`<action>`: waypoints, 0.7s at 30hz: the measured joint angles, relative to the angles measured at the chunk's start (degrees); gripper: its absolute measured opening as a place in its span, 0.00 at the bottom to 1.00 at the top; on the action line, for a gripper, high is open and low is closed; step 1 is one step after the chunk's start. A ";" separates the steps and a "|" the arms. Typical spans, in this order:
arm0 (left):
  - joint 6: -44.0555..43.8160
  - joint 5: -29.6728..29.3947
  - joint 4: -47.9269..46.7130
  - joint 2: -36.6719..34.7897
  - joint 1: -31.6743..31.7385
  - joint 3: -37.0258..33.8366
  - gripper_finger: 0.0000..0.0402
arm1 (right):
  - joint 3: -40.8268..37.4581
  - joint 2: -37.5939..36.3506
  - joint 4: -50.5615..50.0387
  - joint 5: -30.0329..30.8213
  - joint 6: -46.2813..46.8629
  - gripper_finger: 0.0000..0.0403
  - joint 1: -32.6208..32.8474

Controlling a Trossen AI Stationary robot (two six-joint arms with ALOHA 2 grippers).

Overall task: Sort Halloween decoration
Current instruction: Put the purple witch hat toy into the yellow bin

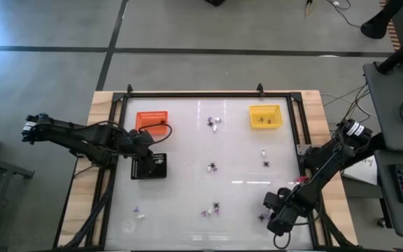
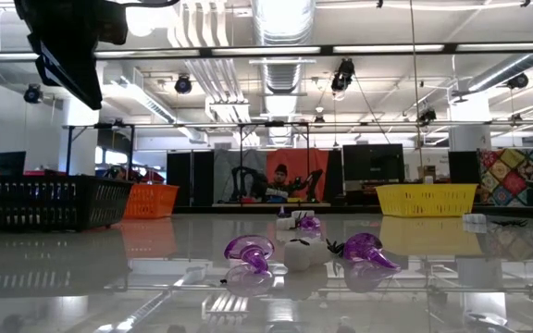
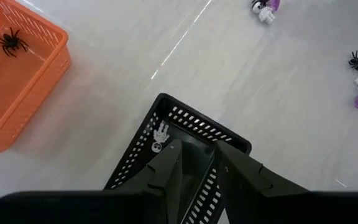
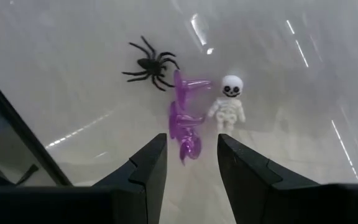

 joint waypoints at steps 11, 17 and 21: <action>0.00 0.00 0.01 -0.02 0.00 -0.01 0.19 | -0.72 3.64 4.74 -0.86 1.83 0.33 1.34; 0.00 0.02 0.02 0.24 0.00 -0.05 0.19 | -0.59 6.20 4.89 -1.99 2.25 0.33 1.36; 0.00 0.02 0.02 0.35 0.00 -0.05 0.19 | -0.61 5.90 4.73 -2.03 2.73 0.30 1.36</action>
